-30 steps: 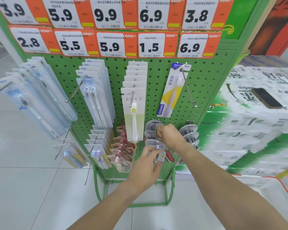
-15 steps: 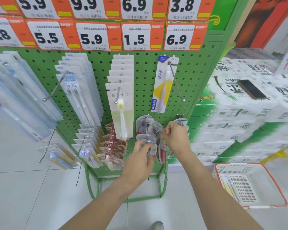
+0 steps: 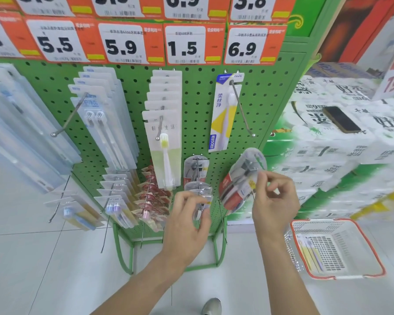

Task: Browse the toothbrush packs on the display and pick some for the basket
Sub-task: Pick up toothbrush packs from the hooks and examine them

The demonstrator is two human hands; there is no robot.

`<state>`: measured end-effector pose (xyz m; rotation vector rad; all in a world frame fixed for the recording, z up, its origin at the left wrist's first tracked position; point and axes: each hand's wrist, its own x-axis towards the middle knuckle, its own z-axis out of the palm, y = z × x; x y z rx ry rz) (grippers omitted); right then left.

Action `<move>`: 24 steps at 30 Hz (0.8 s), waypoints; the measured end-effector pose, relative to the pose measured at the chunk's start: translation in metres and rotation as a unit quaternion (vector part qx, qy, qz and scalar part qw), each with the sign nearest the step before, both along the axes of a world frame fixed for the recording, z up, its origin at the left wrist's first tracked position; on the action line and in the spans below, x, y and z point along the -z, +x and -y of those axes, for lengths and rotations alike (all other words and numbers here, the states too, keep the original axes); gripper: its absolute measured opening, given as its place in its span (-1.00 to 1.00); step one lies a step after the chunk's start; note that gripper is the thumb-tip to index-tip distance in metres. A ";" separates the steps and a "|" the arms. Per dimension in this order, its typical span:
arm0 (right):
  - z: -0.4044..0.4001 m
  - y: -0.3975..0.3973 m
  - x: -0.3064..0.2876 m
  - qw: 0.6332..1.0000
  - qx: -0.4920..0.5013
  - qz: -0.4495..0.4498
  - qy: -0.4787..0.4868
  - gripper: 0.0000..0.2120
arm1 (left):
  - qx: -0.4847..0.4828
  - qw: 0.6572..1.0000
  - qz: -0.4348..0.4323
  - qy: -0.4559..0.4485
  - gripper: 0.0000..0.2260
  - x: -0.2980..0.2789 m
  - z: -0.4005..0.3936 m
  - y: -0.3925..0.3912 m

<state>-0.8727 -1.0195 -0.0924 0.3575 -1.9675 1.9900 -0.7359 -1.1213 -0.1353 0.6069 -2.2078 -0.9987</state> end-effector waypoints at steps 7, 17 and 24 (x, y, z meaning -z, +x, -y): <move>-0.046 0.016 -0.012 0.989 -0.052 0.113 -0.081 -0.64 | 0.032 0.999 -0.024 0.023 -0.73 -0.031 -0.011 -0.001; -0.068 0.037 -0.002 0.924 -0.160 0.328 -0.112 -0.65 | 0.131 0.923 0.064 0.355 -0.72 -0.044 -0.029 -0.003; -0.073 0.058 0.007 0.883 -0.288 0.370 -0.001 -0.70 | 0.074 0.925 0.041 0.371 -0.73 -0.039 -0.027 0.016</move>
